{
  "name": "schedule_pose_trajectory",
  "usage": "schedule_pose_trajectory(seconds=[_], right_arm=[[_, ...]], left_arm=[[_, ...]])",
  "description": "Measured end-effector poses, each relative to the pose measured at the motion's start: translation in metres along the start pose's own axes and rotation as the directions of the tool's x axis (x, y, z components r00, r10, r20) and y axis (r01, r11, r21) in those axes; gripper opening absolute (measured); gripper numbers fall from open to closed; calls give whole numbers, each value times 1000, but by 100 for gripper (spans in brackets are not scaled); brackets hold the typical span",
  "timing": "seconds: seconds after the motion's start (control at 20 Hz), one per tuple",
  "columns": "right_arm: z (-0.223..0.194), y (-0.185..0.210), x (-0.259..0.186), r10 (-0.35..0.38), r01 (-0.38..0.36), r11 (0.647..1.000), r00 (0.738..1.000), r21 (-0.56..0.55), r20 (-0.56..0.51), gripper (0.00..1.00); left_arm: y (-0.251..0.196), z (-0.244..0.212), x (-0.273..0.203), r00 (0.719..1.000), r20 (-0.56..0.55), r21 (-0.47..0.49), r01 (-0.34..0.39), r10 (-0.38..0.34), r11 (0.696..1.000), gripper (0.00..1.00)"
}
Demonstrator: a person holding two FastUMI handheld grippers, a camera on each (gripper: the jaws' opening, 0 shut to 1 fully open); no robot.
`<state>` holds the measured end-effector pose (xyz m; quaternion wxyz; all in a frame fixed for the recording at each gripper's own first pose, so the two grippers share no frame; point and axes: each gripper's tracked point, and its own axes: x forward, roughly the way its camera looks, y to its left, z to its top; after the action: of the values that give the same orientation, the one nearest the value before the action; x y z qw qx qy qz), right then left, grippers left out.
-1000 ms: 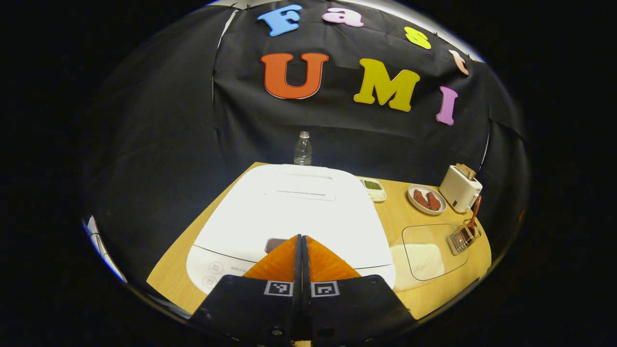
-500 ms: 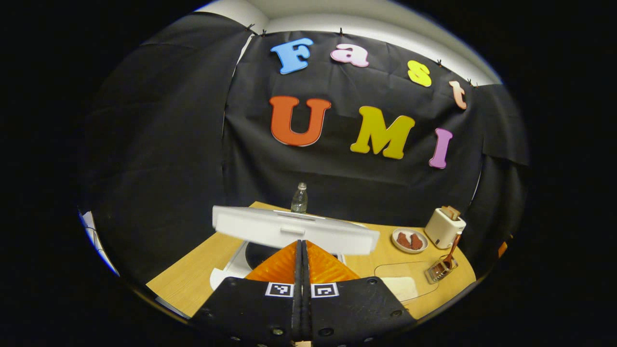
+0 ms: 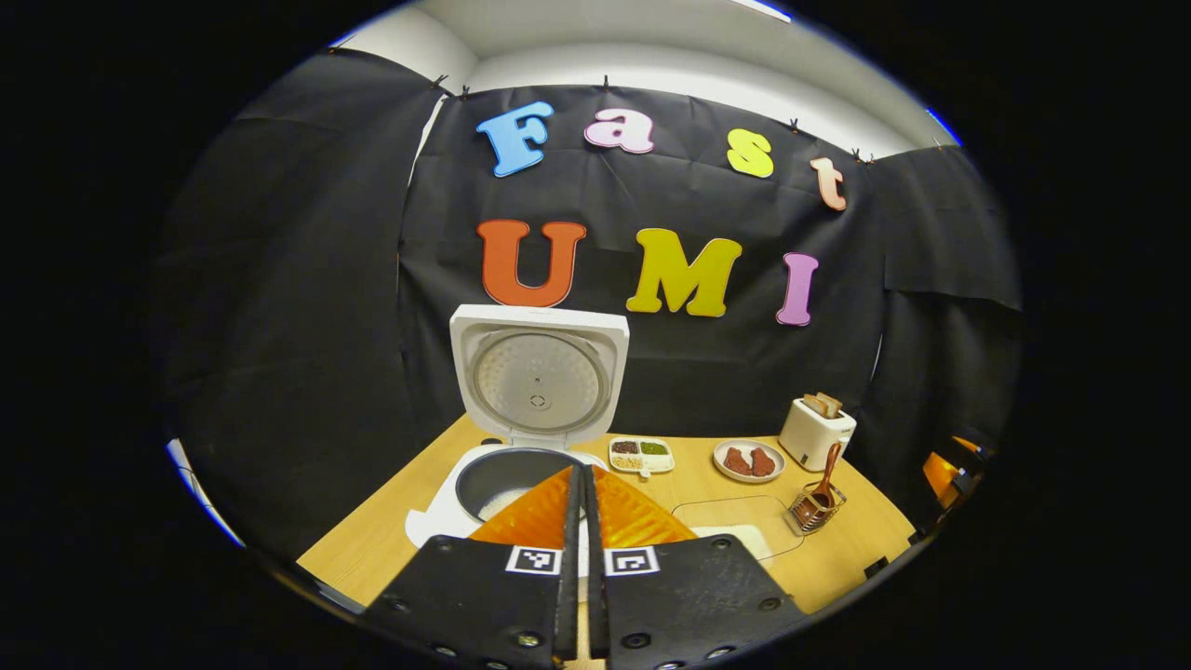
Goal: Close the left gripper, press the button to open the rice cooker; take a wooden spoon from the chopstick holder with the right hand, scoop a spoonful of rice and pour it into the rice cooker, then put the wooden spoon back into the chopstick holder.
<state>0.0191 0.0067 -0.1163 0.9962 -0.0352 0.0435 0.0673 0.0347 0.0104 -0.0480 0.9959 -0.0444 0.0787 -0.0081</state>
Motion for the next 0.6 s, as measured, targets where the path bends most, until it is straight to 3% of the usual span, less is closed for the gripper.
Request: schedule_pose_trajectory(seconds=[0.05,0.1,0.3,0.35,0.6], right_arm=[[-3,-1,6,2,-2,1000,1000,10,-7,100],[-7,-2,11,5,-5,1000,1000,20,-15,100],[-28,-16,39,-1,5,998,998,67,-55,100],[-33,-19,49,-5,10,997,998,76,-63,100],[-63,-34,110,-10,24,993,993,117,-120,100]], left_arm=[[-1,-2,-1,1000,8,3,-1,1,1000,22],[-4,-6,-2,1000,15,3,3,-3,1000,21],[-11,-18,-4,999,31,-21,22,-21,1000,84],[-10,-21,-5,999,38,-21,17,-16,1000,89],[-25,-35,-14,995,88,-59,55,-49,997,92]])
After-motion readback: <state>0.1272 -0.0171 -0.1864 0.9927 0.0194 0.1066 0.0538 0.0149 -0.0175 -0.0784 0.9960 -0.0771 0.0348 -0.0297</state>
